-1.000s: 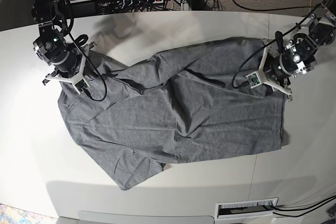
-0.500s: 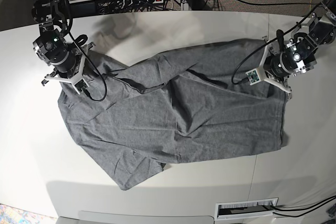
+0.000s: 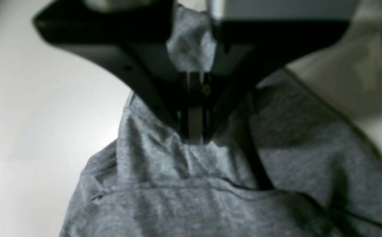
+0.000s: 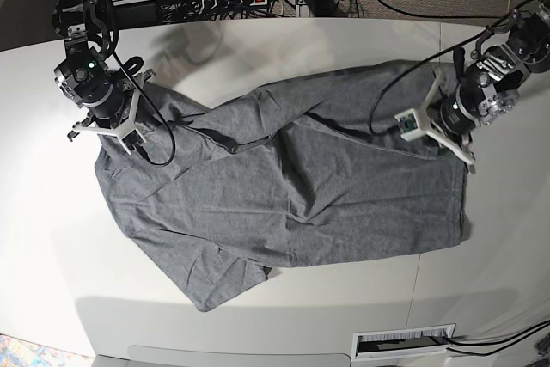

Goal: Fold the T-shirt properly

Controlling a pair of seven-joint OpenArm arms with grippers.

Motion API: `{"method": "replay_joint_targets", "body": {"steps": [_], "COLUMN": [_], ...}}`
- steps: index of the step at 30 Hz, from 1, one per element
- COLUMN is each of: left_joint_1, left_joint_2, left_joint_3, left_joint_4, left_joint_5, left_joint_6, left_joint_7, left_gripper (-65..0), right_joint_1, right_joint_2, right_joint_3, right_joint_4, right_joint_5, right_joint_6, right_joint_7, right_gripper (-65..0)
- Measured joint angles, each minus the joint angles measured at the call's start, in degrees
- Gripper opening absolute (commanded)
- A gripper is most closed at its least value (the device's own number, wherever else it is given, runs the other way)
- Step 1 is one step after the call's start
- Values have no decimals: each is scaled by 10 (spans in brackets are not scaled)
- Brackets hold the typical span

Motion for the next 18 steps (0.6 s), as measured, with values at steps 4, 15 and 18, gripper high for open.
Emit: {"method": "replay_joint_targets", "body": {"steps": [4, 15, 18], "left_joint_1": [-31, -91, -96], "left_joint_2": [3, 10, 10], "left_joint_3": [0, 0, 0], "left_joint_4": [-53, -115, -132], "left_joint_5": [-29, -169, -168], "left_joint_6": [8, -119, -119], "left_joint_7": [-15, -16, -22], "left_gripper": [-406, -406, -404], "right_joint_1": [0, 0, 0], "right_joint_2": [0, 0, 0], "right_joint_3": [0, 0, 0], "right_joint_4": [0, 0, 0], "right_joint_5": [0, 0, 0], "right_joint_6": [0, 0, 0], "right_joint_7": [0, 7, 7], "right_gripper": [-650, -650, -650]}}
